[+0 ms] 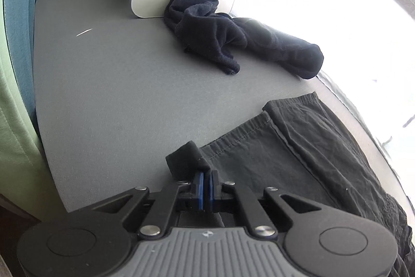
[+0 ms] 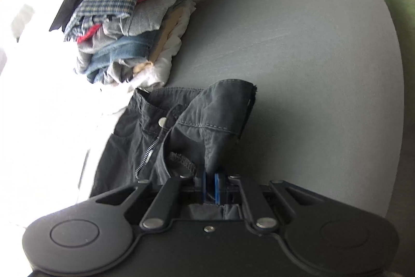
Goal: Fold clothes
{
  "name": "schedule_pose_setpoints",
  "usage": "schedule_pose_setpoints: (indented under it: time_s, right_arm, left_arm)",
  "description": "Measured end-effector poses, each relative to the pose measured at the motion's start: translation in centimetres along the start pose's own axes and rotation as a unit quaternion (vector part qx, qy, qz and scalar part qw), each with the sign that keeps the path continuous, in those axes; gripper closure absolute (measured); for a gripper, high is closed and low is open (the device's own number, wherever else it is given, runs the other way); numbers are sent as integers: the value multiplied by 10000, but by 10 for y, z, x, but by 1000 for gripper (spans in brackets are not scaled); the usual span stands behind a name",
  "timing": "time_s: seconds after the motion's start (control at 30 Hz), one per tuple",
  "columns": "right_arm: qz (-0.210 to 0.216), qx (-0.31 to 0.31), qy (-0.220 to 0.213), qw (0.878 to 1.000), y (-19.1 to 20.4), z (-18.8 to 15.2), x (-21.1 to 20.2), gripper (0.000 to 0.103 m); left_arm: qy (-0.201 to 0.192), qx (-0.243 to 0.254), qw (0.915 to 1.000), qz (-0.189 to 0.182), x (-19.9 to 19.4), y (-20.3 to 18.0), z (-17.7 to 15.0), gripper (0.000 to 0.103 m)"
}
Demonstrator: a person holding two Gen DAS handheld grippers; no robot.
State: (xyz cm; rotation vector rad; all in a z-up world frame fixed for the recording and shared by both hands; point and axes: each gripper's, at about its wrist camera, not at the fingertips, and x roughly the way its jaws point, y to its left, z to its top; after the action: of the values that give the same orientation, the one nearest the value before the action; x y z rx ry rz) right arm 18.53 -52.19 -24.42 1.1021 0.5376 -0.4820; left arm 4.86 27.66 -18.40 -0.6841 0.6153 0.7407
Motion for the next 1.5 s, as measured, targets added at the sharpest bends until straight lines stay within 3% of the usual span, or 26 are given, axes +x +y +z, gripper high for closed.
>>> schedule_pose_setpoints:
  time_s: [0.07,0.2,0.33,0.47,0.6,0.87,1.1,1.27,1.43,1.5]
  right_arm:
    - [352,331,-136,9987,1,6,-9,98]
    - [953,88,-228,9951,32,25,-26,98]
    - [1576,301,-503,9858,56,39,-44,101]
    - [1540,-106,-536,9866,72,47,-49,101]
    - [1513,-8,-440,9875,74,47,-42,101]
    - [1753,-71,-477,9833,108,60,-29,101]
    - [1631,-576,-409,9841,168,72,19,101]
    - [1440,-720,-473,9858,207,78,76,101]
    - [849,-886,-512,9911,235,81,139,101]
    - [515,-912,-424,9936,239,77,160,92]
  left_arm:
    - [-157,-63,9997,-203,-9,-11,13,100]
    - [-501,3,9974,-522,-32,-41,36,100]
    - [-877,-3,9935,-732,-62,-61,53,101]
    - [-1222,-108,9876,-979,-94,-68,70,101]
    - [-1409,-188,9834,-1128,-117,-73,79,101]
    - [-1526,-279,9797,-1272,-111,-96,91,101]
    - [-1422,-99,9780,-1521,-41,-156,126,101]
    - [-1258,-11,9791,-1596,41,-205,140,101]
    - [-804,211,9907,-1080,153,-254,142,100]
    - [-504,315,9938,-940,194,-269,138,98]
